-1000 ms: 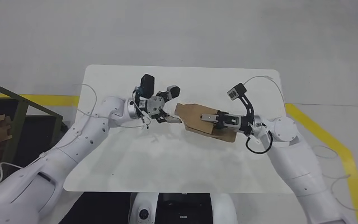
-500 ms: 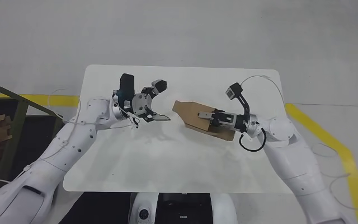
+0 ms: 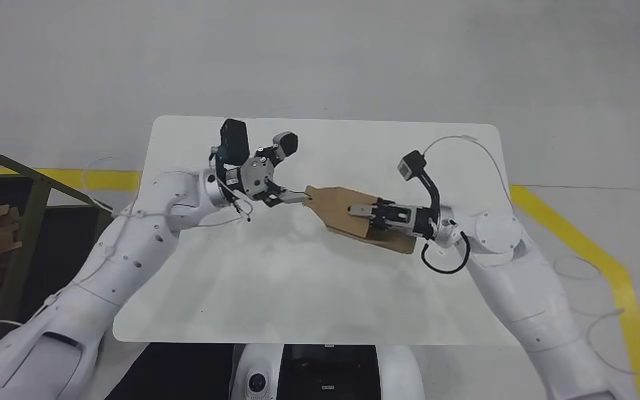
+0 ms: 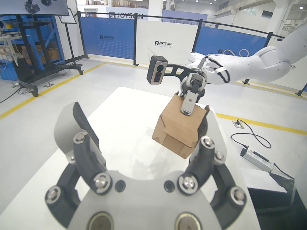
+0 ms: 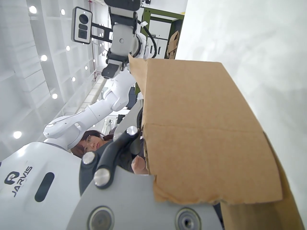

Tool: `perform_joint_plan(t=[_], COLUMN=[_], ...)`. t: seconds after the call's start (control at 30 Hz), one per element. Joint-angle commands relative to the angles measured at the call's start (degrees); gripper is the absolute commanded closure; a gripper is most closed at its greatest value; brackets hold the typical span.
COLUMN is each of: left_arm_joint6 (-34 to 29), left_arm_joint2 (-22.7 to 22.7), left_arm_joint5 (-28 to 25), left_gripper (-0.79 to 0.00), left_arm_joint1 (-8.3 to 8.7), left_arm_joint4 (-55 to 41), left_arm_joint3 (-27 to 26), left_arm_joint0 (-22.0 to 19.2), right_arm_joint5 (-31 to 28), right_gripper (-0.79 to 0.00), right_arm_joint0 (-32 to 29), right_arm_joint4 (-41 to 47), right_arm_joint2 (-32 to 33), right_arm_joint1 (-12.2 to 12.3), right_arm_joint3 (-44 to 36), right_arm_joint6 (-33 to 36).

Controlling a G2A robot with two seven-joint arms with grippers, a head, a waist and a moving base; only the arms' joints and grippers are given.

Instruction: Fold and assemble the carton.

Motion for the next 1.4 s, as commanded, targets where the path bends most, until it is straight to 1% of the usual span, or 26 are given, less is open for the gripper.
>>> perform_joint_plan(t=[0.0, 0.1, 0.2, 0.53, 0.73, 1.1, 1.23, 1.37], left_arm_joint6=[-2.7, -5.7, -7.3, -8.9, -10.0, -10.0, -8.7, -7.4], left_arm_joint2=[0.2, 0.5, 0.6, -0.1, 0.3, 0.6, -0.7, -3.3], left_arm_joint5=[0.9, 1.2, 1.0, -0.2, -0.7, -1.3, -0.6, 0.9], left_gripper=[-0.785, -0.785, -0.785, -0.785, -0.785, -0.785, -0.785, -0.785], left_arm_joint1=[-0.23, -0.64, -1.00, -1.84, -2.54, -3.74, -3.97, -3.76], left_arm_joint4=[-1.5, -3.4, -4.4, -5.5, -5.4, -3.6, -4.7, -4.6], left_arm_joint3=[0.2, 0.6, 1.0, 3.0, 3.8, 3.2, 3.9, 3.5], left_arm_joint0=[-0.3, -0.7, -1.0, -0.7, -0.9, -0.7, -0.6, 0.4], right_arm_joint5=[-0.3, -0.9, -1.2, -2.1, -2.7, -3.3, -2.5, -1.1], right_gripper=[0.000, 0.000, 0.000, 0.000, 0.000, 0.000, 0.000, 0.000], right_arm_joint0=[-0.2, -0.7, -1.1, -2.0, -2.3, -2.2, -2.1, -1.7], right_arm_joint4=[0.2, 0.8, 1.3, 2.9, 4.4, 5.8, 4.4, 2.5], right_arm_joint2=[0.1, 0.6, 1.0, 1.7, 1.7, 1.2, 1.1, 0.8], right_arm_joint1=[0.0, 0.1, 0.2, 0.4, 0.4, 0.3, 0.3, 0.3], right_arm_joint3=[-0.4, -1.0, -1.2, -2.3, -3.0, -2.7, -2.4, -2.3], right_arm_joint6=[0.2, 0.9, 1.4, 2.0, 3.7, 4.8, 3.9, 2.4])
